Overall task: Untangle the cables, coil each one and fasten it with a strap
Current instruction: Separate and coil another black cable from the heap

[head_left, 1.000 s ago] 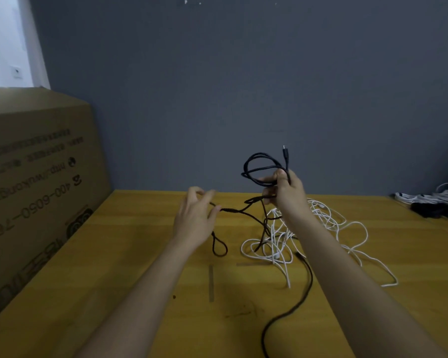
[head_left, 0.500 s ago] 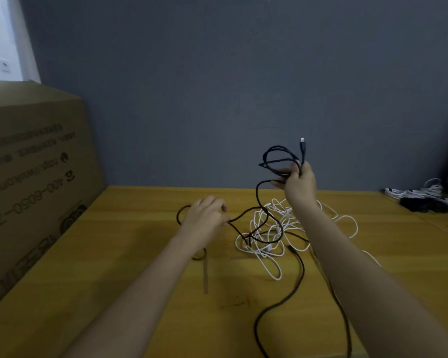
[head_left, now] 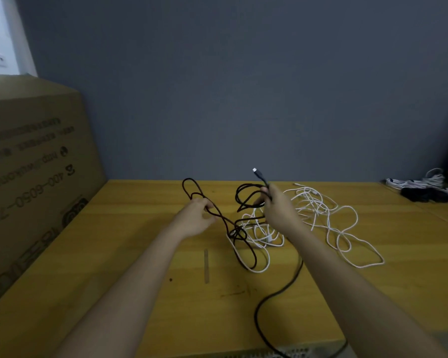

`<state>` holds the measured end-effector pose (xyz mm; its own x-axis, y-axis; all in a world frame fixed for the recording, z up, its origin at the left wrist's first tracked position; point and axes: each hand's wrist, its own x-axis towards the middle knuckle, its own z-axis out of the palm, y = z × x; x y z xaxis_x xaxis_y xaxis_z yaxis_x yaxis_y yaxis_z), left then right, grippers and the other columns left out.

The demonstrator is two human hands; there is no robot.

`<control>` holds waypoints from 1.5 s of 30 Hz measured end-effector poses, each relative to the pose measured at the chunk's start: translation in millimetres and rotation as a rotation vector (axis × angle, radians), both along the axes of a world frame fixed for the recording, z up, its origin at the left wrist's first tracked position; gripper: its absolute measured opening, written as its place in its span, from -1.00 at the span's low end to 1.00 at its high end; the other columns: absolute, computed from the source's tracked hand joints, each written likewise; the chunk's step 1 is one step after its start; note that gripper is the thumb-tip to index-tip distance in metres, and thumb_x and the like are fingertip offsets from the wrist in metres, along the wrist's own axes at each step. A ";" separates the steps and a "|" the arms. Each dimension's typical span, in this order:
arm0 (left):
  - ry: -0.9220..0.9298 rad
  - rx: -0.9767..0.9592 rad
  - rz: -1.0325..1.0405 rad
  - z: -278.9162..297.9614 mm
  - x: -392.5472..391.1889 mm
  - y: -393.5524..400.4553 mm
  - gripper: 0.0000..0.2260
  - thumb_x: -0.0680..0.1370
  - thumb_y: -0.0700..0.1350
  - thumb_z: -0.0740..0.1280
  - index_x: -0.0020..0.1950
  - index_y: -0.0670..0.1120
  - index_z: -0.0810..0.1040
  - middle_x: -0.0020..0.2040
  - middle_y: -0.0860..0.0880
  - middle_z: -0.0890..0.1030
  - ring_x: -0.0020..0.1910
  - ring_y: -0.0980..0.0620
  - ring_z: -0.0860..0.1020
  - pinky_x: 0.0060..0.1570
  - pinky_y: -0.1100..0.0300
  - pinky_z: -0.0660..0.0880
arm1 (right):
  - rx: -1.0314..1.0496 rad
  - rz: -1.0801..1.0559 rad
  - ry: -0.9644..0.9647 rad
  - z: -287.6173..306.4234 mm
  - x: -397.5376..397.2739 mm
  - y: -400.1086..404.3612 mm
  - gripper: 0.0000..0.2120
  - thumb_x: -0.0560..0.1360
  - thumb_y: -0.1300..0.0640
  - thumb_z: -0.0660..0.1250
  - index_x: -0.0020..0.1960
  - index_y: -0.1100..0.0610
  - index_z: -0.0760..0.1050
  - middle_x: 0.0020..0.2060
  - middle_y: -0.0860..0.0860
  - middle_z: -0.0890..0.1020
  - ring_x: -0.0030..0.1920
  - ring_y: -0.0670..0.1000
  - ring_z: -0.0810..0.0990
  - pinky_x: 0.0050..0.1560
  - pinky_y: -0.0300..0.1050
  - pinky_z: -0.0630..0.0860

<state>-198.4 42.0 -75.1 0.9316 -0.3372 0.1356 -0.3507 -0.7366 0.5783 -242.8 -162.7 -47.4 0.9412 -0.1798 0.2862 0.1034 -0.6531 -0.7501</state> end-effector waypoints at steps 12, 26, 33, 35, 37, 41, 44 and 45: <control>0.166 -0.277 -0.105 2.4 -27.6 0.1 -0.64 0.61 -0.18 0.23 0.38 0.04 0.28 0.02 0.12 0.44 -0.03 0.05 0.58 -0.18 0.22 0.55 | 0.179 -0.013 0.111 -17.6 -8.1 11.9 -0.77 0.66 0.13 0.06 -0.13 0.11 0.37 -0.16 0.16 0.61 -0.36 0.07 0.55 -0.23 0.06 0.56; 0.033 -0.726 -0.128 -11.0 -37.5 -6.7 -0.61 0.54 -0.31 0.33 0.17 0.18 0.51 0.17 0.21 0.58 0.17 0.34 0.50 0.22 0.33 0.43 | 0.030 0.024 0.188 -24.4 -3.6 23.7 -0.76 0.66 0.09 0.06 0.01 0.21 0.43 -0.21 0.11 0.53 -0.21 0.12 0.52 -0.15 0.04 0.50; 0.146 -0.574 -0.191 4.1 -30.3 -11.0 -0.53 0.50 -0.11 0.42 0.37 0.11 0.40 0.26 0.18 0.44 0.23 0.26 0.44 0.25 0.29 0.34 | 0.040 0.252 0.255 -27.6 -14.3 29.5 -0.77 0.67 0.12 0.05 0.11 0.22 0.43 -0.22 0.11 0.51 -0.22 0.11 0.55 -0.31 -0.23 0.49; 0.176 -0.502 -0.203 10.6 -29.5 -12.8 -0.52 0.52 -0.09 0.41 0.42 0.05 0.38 0.34 0.12 0.41 0.18 0.23 0.48 0.22 0.29 0.36 | -0.008 0.286 0.279 -28.1 -13.2 31.8 -0.76 0.67 0.12 0.05 0.15 0.21 0.43 -0.25 0.10 0.51 -0.19 0.20 0.60 -0.22 -0.06 0.55; 0.178 -0.461 -0.190 14.9 -28.7 -14.6 -0.50 0.52 -0.08 0.41 0.44 0.02 0.36 0.37 0.11 0.41 0.14 0.20 0.51 0.22 0.24 0.40 | -0.059 0.288 0.293 -29.5 -11.8 34.0 -0.75 0.66 0.12 0.06 0.19 0.22 0.42 -0.21 0.14 0.53 -0.20 0.18 0.58 -0.21 -0.01 0.53; 0.127 -0.416 -0.124 16.2 -26.1 -16.1 -0.62 0.53 -0.05 0.39 0.34 0.05 0.45 0.17 0.11 0.57 -0.02 0.26 0.56 -0.04 0.39 0.41 | -0.148 0.200 0.233 -34.3 -9.3 35.4 -0.78 0.65 0.12 0.08 0.11 0.19 0.45 -0.22 0.14 0.57 -0.26 0.15 0.57 -0.23 0.03 0.52; 0.007 -0.463 0.025 11.1 -22.8 -17.1 -0.76 0.58 -0.01 0.31 0.24 0.01 0.51 0.06 0.06 0.59 -0.37 0.33 0.51 -0.43 0.47 0.32 | 0.004 0.089 0.157 -38.8 -13.8 34.3 -0.80 0.65 0.12 0.06 0.01 0.16 0.42 -0.27 0.08 0.52 -0.28 0.16 0.60 -0.35 -0.03 0.54; -0.026 -0.475 0.075 8.5 -20.8 -17.1 -0.79 0.58 -0.01 0.32 0.20 0.01 0.51 0.07 0.05 0.58 -0.33 0.30 0.54 -0.40 0.43 0.36 | 0.042 0.073 0.135 -40.6 -16.0 33.4 -0.81 0.66 0.13 0.05 0.00 0.16 0.41 -0.27 0.08 0.52 -0.27 0.18 0.60 -0.34 -0.02 0.54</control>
